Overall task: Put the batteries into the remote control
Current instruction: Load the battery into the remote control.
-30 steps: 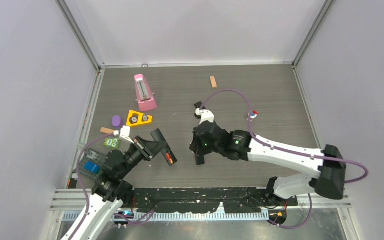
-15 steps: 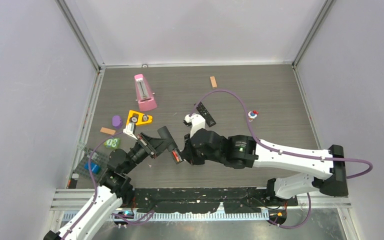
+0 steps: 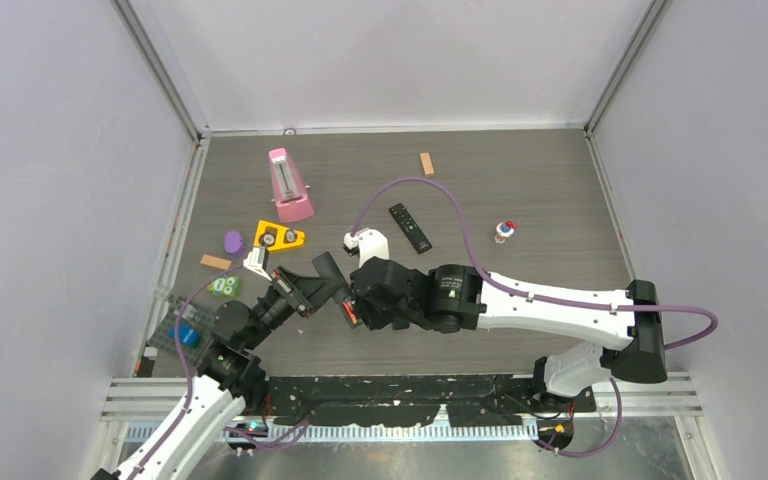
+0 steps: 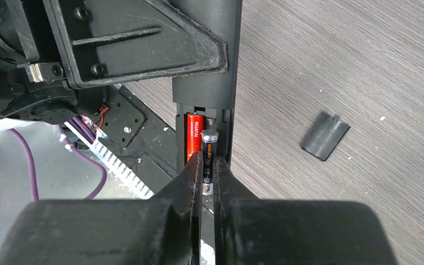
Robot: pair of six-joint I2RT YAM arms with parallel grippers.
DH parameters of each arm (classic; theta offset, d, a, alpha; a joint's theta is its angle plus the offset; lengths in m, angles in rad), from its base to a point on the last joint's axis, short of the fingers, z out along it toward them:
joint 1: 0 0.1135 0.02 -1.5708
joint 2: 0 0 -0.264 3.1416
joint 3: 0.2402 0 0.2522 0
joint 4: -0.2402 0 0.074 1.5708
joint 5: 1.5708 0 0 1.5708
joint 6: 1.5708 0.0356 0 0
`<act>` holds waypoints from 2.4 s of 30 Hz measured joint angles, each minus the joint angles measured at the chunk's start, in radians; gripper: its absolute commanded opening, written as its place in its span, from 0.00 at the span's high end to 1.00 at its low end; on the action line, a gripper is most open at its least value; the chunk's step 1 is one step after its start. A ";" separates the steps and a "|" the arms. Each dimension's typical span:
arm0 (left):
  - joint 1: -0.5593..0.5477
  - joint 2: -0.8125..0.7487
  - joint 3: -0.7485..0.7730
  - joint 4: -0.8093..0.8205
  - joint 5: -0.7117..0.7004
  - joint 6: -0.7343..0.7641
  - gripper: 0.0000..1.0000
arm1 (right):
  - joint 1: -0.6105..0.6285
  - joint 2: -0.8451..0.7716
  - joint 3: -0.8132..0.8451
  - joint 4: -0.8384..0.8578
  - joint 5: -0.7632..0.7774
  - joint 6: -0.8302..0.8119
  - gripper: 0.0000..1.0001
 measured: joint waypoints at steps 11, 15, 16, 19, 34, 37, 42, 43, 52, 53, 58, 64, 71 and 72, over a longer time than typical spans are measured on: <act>0.000 0.002 -0.002 -0.015 -0.001 0.001 1.00 | 0.001 0.021 0.012 -0.013 0.000 -0.004 0.72; 0.000 0.002 -0.002 -0.015 -0.001 0.001 1.00 | 0.001 0.021 0.012 -0.013 0.000 -0.003 0.68; 0.000 0.002 -0.002 -0.014 -0.001 -0.002 1.00 | 0.001 0.021 0.012 -0.013 0.000 -0.003 0.67; 0.000 0.002 -0.002 -0.014 -0.001 -0.008 1.00 | 0.001 0.019 0.012 -0.013 0.000 0.001 0.65; 0.000 -0.001 -0.004 -0.013 -0.015 -0.066 1.00 | -0.042 -0.280 -0.260 0.195 -0.019 0.109 0.38; 0.000 -0.008 -0.012 -0.013 -0.027 -0.104 1.00 | -0.047 -0.356 -0.374 0.294 -0.034 0.119 0.45; 0.000 -0.024 -0.023 -0.015 -0.043 -0.158 1.00 | -0.047 -0.386 -0.453 0.380 -0.066 0.118 0.55; 0.000 -0.027 -0.023 -0.015 -0.045 -0.167 1.00 | -0.047 -0.384 -0.452 0.390 -0.070 0.117 0.57; 0.000 -0.075 -0.024 -0.036 -0.066 -0.203 1.00 | -0.047 -0.339 -0.452 0.445 -0.101 0.115 0.58; 0.000 -0.078 -0.024 -0.041 -0.068 -0.204 1.00 | -0.047 -0.335 -0.452 0.445 -0.102 0.115 0.58; 0.000 -0.082 -0.025 -0.052 -0.071 -0.204 1.00 | -0.047 -0.324 -0.447 0.446 -0.103 0.115 0.58; 0.000 -0.086 -0.031 -0.055 -0.071 -0.204 1.00 | -0.047 -0.319 -0.442 0.448 -0.101 0.115 0.57; 0.000 -0.087 -0.036 -0.061 -0.072 -0.204 1.00 | -0.047 -0.320 -0.441 0.449 -0.111 0.108 0.45; 0.000 -0.087 -0.037 -0.061 -0.072 -0.204 1.00 | -0.047 -0.322 -0.441 0.449 -0.116 0.105 0.45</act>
